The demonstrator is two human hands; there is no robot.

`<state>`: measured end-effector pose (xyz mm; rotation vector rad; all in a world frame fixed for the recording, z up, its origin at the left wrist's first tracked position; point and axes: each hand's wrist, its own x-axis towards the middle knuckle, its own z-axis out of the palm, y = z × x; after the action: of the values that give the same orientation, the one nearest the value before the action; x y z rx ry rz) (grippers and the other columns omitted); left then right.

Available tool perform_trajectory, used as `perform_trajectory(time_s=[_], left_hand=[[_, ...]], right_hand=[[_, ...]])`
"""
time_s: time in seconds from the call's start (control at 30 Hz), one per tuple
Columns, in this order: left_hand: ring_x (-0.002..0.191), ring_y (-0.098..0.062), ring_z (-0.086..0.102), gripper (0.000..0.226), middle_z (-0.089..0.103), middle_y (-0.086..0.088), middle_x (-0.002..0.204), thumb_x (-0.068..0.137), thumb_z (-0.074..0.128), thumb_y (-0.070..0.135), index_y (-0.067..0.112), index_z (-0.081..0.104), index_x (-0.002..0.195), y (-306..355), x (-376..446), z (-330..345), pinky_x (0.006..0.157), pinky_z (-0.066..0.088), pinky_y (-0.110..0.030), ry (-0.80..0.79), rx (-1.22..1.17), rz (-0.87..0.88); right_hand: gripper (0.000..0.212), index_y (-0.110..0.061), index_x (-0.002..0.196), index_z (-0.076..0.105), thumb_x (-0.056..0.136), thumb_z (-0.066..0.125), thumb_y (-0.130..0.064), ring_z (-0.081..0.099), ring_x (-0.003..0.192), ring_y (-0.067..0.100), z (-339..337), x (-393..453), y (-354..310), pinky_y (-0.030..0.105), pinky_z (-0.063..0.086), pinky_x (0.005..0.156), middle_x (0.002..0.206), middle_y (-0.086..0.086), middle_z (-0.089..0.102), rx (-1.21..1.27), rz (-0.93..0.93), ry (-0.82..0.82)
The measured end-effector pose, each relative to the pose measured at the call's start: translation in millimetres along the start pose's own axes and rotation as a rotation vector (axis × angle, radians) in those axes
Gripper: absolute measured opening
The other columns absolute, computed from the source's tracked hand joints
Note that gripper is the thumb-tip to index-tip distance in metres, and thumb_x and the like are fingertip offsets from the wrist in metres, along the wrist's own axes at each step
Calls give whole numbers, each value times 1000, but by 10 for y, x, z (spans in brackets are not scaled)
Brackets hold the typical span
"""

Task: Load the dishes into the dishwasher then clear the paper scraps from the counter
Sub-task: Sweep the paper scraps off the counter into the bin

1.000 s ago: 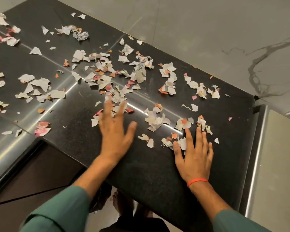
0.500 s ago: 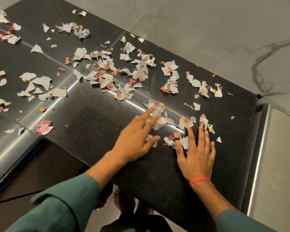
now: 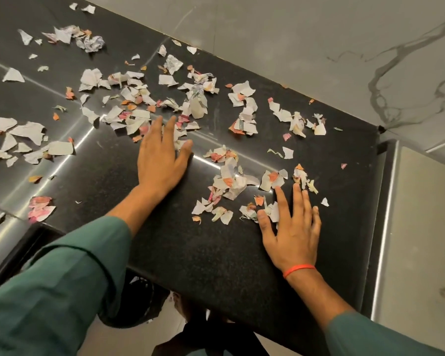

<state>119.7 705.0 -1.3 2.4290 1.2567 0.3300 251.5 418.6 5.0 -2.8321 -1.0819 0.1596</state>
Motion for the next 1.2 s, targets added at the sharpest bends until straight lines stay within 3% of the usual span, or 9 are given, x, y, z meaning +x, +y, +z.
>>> perform_trajectory(time_s=[0.07, 0.23, 0.3, 0.53, 0.63, 0.73, 0.9, 1.2], left_hand=[[157, -27, 15, 73, 21, -10, 168, 103, 30, 65, 24, 18, 162, 32, 49, 10, 127, 16, -50, -42, 78, 117], [154, -25, 24, 69, 18, -3, 170, 104, 31, 61, 29, 15, 163, 184, -203, -20, 121, 31, -46, -266, 145, 660], [153, -25, 27, 67, 20, -5, 169, 105, 25, 60, 28, 17, 163, 216, -323, -2, 120, 31, -41, -290, 125, 746], [150, -30, 29, 61, 28, -15, 164, 106, 41, 45, 16, 33, 158, 198, -90, 6, 122, 26, -46, -86, -11, 589], [153, -32, 22, 64, 23, -16, 165, 105, 43, 49, 20, 28, 160, 226, 250, 47, 124, 22, -52, -83, 55, 532], [155, -33, 16, 68, 19, -17, 167, 105, 37, 56, 23, 21, 162, 256, 490, 107, 126, 17, -49, -118, 78, 431], [156, -27, 16, 71, 25, -11, 167, 102, 23, 64, 22, 33, 158, 318, 384, 178, 127, 14, -47, -221, 153, 541], [156, -17, 18, 65, 30, -2, 166, 105, 27, 60, 24, 35, 158, 255, -289, 58, 128, 15, -44, -288, 28, 658]], right_hand=[[75, -34, 158, 24, 95, 13, -73, 3, 157, 24, 1, 0, 4, 53, 12, 125, 169, 4, 7, 2, 3, -1], [74, -34, 158, 25, 95, 14, -73, 4, 156, 24, -2, -2, -1, 53, 13, 124, 169, 4, 8, -6, 2, 2], [74, -34, 158, 25, 95, 13, -73, 4, 156, 24, -3, 0, 3, 53, 14, 124, 169, 4, 7, -13, 4, -3], [74, -35, 157, 24, 95, 12, -73, 2, 157, 23, -11, 8, -15, 52, 12, 125, 169, 3, 5, -16, 13, -5], [72, -34, 157, 27, 96, 15, -72, 4, 157, 23, 1, 6, -22, 52, 12, 125, 169, 2, 7, -14, 16, 10], [70, -34, 156, 28, 97, 19, -71, 5, 156, 22, 20, 7, -11, 51, 13, 125, 169, 2, 9, -13, 21, 17], [67, -34, 155, 29, 98, 23, -68, 6, 156, 23, 26, 2, 5, 51, 12, 125, 169, 3, 9, -3, 13, 22], [69, -34, 155, 31, 97, 17, -70, 6, 156, 22, 16, -4, -8, 51, 13, 125, 169, 3, 11, -5, 17, 31]])
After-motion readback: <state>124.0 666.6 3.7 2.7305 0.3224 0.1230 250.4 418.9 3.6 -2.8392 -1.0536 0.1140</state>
